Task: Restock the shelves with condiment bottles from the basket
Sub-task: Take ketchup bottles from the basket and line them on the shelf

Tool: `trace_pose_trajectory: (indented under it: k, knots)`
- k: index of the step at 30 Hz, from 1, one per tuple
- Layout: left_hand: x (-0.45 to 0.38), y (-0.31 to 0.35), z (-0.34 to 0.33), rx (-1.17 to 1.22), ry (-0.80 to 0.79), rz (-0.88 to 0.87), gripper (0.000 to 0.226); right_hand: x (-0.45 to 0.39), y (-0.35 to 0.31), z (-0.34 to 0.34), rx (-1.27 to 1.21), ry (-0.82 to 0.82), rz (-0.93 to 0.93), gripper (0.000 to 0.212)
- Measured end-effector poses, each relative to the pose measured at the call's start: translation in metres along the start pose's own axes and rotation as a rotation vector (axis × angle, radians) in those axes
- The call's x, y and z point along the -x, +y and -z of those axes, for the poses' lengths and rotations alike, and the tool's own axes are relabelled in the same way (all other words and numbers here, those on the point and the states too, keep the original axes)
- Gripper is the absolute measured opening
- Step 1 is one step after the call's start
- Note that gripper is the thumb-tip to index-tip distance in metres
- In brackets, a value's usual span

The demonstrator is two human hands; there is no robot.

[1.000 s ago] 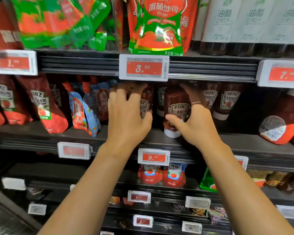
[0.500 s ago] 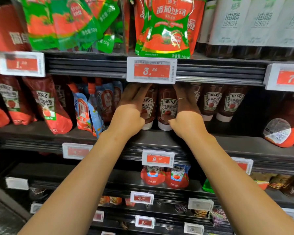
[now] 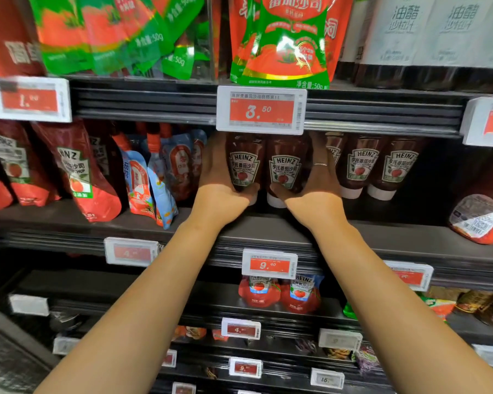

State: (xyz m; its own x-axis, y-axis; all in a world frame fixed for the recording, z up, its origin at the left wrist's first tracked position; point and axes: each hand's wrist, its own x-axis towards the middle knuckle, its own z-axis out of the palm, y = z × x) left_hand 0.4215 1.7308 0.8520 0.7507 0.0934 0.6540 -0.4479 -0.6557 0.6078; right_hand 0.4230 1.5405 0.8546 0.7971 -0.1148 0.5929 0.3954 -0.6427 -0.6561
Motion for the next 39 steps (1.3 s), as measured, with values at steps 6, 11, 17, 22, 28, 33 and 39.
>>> trace_pose_trajectory:
  k: [6, 11, 17, 22, 28, 33, 39]
  knots:
    - [-0.007, -0.017, -0.009, 0.064, -0.235, 0.278, 0.072, -0.005, 0.006, -0.003, 0.173, -0.297, -0.206, 0.091]
    - [-0.011, -0.022, -0.013, 0.146, -0.304, 0.294, 0.071, -0.006, 0.007, -0.004, 0.155, -0.298, -0.219, 0.095]
    - [-0.009, -0.022, -0.012, 0.141, -0.3, 0.292, 0.071, -0.004, 0.005, -0.004, 0.149, -0.267, -0.207, 0.09]
    - [-0.007, -0.017, -0.008, 0.141, -0.281, 0.309, 0.074, 0.002, -0.004, -0.001, 0.133, -0.261, -0.221, 0.085]
    - [-0.005, -0.022, 0.004, 0.205, -0.262, 0.337, 0.092, 0.017, -0.009, 0.018, 0.053, -0.162, -0.305, 0.066]
    - [-0.002, -0.034, 0.006, 0.212, -0.237, 0.386, 0.086, 0.043, -0.006, 0.038, 0.188, 0.033, -0.424, 0.017]
    - [0.001, -0.034, 0.008, 0.275, -0.236, 0.424, 0.065, 0.077, -0.008, 0.064, 0.002, 0.122, -0.39, 0.011]
